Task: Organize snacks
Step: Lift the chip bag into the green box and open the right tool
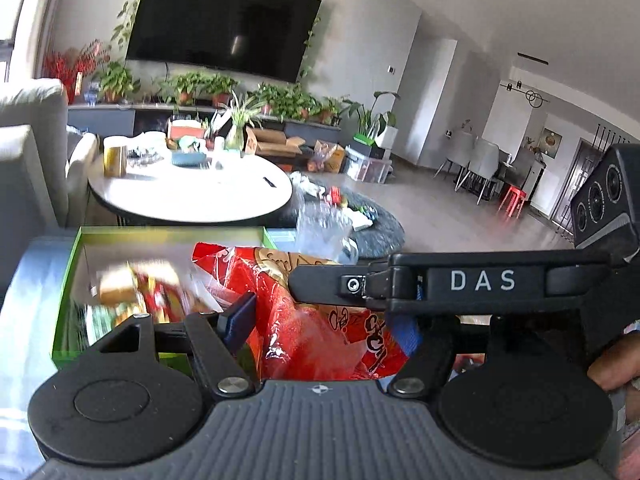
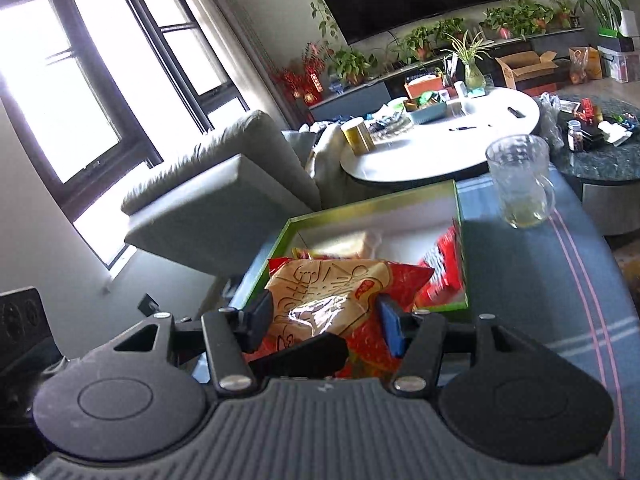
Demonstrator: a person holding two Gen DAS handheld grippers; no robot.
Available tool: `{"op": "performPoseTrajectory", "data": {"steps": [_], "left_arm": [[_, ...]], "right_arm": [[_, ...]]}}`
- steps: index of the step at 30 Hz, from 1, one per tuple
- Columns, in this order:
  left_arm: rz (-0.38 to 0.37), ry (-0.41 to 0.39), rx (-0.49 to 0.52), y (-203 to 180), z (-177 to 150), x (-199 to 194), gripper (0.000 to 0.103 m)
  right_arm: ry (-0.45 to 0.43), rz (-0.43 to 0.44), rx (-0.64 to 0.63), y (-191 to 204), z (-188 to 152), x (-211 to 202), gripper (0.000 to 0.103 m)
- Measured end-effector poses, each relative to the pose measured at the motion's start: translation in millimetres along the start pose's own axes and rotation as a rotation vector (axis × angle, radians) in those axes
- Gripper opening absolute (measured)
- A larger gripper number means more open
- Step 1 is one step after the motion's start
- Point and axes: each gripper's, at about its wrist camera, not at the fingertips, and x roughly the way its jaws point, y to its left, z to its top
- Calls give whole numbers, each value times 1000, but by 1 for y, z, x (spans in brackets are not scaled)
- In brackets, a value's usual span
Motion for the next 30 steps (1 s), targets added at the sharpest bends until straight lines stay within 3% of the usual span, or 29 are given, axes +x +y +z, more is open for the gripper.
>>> {"op": "performPoseTrajectory", "data": {"steps": [10,16,30], "left_arm": [[49,-21,32,16,40,39,66],[52,12,-9,36,44,71,66],[78,97,-34,68,37,143,66]], "right_arm": [[-34,24,2,-3,52,25,57],[-13,-5,-13,-13,57,49,57],[66,-10,81,-57,66,109,57]]}}
